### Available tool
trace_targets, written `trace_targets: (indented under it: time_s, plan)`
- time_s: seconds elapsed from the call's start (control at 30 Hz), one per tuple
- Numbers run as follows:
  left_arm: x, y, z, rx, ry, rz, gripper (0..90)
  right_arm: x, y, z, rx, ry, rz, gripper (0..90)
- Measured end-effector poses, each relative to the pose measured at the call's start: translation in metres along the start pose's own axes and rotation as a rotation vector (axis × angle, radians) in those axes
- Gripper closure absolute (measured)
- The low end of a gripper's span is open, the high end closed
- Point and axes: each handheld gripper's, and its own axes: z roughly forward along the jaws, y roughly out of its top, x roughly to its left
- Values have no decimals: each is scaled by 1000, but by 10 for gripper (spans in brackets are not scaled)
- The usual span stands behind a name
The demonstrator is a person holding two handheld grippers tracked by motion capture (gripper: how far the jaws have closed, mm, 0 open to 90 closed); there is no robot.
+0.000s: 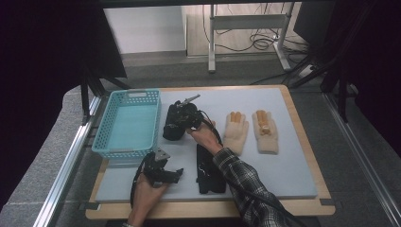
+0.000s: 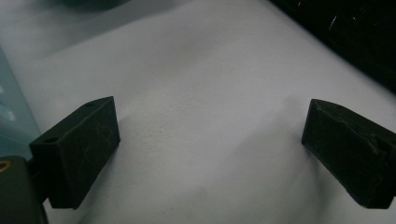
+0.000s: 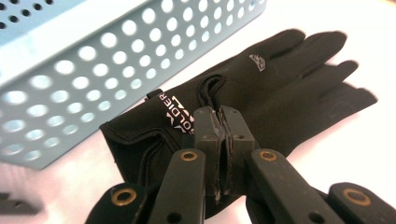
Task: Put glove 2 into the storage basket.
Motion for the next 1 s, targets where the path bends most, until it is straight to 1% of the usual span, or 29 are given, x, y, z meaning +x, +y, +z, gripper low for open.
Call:
trace_targets:
  time_s: [0.23, 0.43, 0.6, 0.7, 0.73, 0.77, 1.0]
  plan:
    - [0, 0, 0, 0, 0, 0, 45, 5, -1, -30, -37, -8, -28, 857]
    - [0, 0, 0, 0, 1, 2, 45, 10, -7, -58, -67, -21, -63, 859]
    - [0, 0, 0, 1, 2, 3, 45, 12, -12, -81, -94, -25, -76, 862]
    - [0, 0, 0, 0, 2, 3, 45, 15, -16, -96, -106, -27, -74, 864]
    - [0, 0, 0, 0, 2, 3, 45, 15, -16, -96, -106, -27, -74, 864]
    - [0, 0, 0, 2, 3, 4, 45, 17, -19, -107, -113, -28, -82, 866]
    - [0, 0, 0, -2, 3, 0, 46, 29, -32, -139, -130, -26, -87, 870]
